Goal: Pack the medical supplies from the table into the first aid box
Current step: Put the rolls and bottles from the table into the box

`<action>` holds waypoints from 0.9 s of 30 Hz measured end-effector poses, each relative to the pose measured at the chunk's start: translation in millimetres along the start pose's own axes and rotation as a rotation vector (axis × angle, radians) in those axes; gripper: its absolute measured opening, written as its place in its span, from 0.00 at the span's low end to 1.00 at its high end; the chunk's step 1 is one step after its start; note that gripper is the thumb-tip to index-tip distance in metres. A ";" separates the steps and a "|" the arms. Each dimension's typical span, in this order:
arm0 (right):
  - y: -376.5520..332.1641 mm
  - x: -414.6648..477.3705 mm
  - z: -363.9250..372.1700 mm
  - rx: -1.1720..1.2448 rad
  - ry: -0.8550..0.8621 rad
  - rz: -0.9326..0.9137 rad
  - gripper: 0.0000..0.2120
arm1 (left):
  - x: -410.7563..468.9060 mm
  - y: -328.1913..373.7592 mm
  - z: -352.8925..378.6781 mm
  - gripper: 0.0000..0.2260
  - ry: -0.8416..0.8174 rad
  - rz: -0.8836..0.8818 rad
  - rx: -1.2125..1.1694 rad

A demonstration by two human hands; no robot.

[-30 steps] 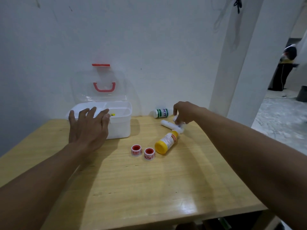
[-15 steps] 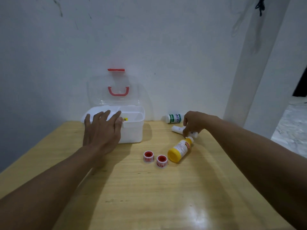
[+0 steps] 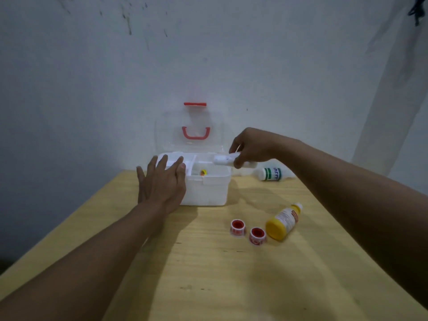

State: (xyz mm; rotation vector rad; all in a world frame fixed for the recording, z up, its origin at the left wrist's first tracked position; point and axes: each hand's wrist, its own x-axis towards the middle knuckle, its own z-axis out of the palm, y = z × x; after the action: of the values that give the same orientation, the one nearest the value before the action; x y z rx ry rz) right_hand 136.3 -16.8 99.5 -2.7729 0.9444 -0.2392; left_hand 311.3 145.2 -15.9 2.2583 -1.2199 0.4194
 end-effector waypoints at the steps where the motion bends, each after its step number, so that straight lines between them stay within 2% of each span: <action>1: -8.8 4.3 0.2 -0.020 -0.028 -0.005 0.20 | 0.0 -0.2 -0.5 0.23 -0.007 -0.003 -0.008; 6: -46.9 22.7 4.0 -0.128 -0.133 -0.019 0.23 | -0.6 -0.7 -1.5 0.23 -0.027 -0.010 -0.021; 13: -65.7 45.4 13.8 -0.254 -0.296 0.018 0.23 | 0.1 -1.8 -1.0 0.23 -0.027 0.001 -0.030; 19: -63.3 45.2 21.0 -0.061 -0.323 0.051 0.20 | 0.3 -2.8 -0.6 0.23 -0.028 0.009 -0.050; 23: -54.6 45.8 33.3 0.171 -0.301 0.089 0.13 | 1.4 -2.3 0.4 0.23 -0.021 0.004 -0.064; 27: -54.8 44.2 43.6 0.224 -0.300 0.074 0.10 | 0.8 -2.0 -0.5 0.23 -0.017 0.004 -0.064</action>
State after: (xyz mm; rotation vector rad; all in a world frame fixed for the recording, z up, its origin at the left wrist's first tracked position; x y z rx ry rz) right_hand 212.3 4.5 74.4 -2.4736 0.8807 0.0776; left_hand 313.4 145.8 -15.7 2.2092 -1.2296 0.3584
